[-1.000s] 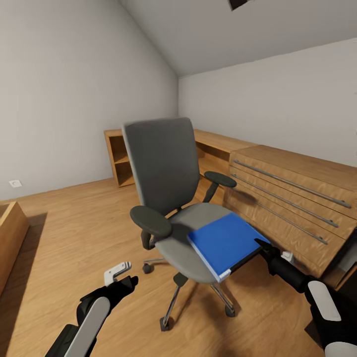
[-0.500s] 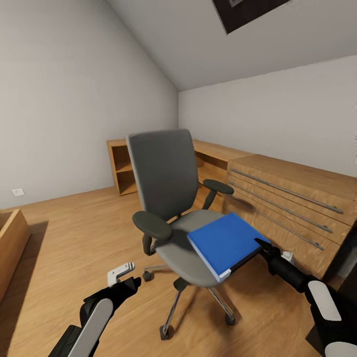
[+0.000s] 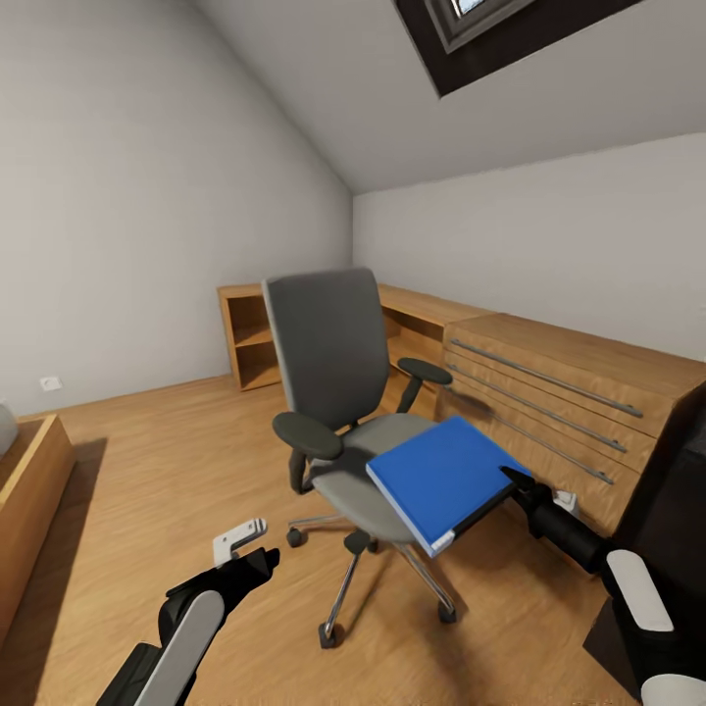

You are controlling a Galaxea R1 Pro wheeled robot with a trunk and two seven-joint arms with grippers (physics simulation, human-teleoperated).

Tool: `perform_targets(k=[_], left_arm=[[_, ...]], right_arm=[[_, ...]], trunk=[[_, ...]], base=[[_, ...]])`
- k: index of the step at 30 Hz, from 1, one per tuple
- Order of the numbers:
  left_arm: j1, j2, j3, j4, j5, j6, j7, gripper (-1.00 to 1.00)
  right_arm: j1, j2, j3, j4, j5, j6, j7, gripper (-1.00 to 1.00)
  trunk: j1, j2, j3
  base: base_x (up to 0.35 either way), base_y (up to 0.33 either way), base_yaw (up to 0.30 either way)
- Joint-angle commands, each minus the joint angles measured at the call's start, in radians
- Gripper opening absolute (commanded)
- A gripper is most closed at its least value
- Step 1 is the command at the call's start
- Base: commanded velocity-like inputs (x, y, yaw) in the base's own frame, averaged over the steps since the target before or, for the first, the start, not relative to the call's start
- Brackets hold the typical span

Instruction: In the bedroom, organize the workspace by keeping the computer under the desk, ensuring the monitor is on the desk, placing the keyboard on the desk next to the monitor, placing the mouse on the desk next to the keyboard, moving the folder from the swivel chair onto the desk next to the mouse, stacking the notebook on top of the folder with the pen on top of the notebook, and positioning the swivel chair next to the desk.

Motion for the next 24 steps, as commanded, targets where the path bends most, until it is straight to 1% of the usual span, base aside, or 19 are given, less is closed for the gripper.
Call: perform_targets(k=[1, 3, 9, 11, 16, 21, 24], left_arm=[[-0.001, 0.001, -0.002, -0.001, 0.009, 0.0, 0.01, 1.0], [-0.001, 0.001, -0.002, -0.001, 0.01, 0.0, 0.01, 1.0], [-0.001, 0.001, -0.001, -0.001, 0.011, 0.0, 0.009, 1.0], [-0.001, 0.001, -0.001, -0.001, 0.013, 0.0, 0.008, 1.0], [-0.001, 0.001, -0.001, 0.009, 0.013, 0.0, 0.007, 1.0], [-0.001, 0.001, 0.0, 0.014, 0.013, 0.0, 0.007, 1.0], [-0.001, 0.001, -0.001, 0.02, 0.013, 0.0, 0.007, 1.0]], right_arm=[[-0.001, 0.0, 0.01, -0.009, 0.002, 0.006, 0.003, -1.0], [-0.001, 0.0, 0.025, -0.022, 0.002, 0.005, 0.002, -1.0], [-0.001, 0.0, 0.05, -0.034, 0.003, 0.005, 0.0, -1.0], [-0.001, 0.0, 0.06, -0.035, 0.003, 0.005, 0.0, -1.0], [-0.001, 0.0, 0.07, -0.037, 0.003, 0.004, -0.002, -1.0], [-0.001, 0.0, 0.069, -0.041, 0.002, 0.004, 0.0, -1.0], [-0.001, 0.0, 0.068, -0.06, 0.0, 0.004, 0.001, -1.0]], trunk=[[-0.005, 0.007, 0.002], [-0.012, 0.021, 0.008], [-0.035, 0.063, 0.027], [-0.043, 0.077, 0.034], [-0.062, 0.112, 0.049], [-0.081, 0.147, 0.065], [-0.093, 0.168, 0.074]], base=[[-0.28, 0.0, 0.0], [-0.287, 0.0, 0.0], [-0.289, 0.0, 0.0], [-0.164, 0.0, 0.0], [-0.056, 0.0, 0.0], [-0.012, 0.0, 0.0], [-0.003, 0.0, 0.0]])
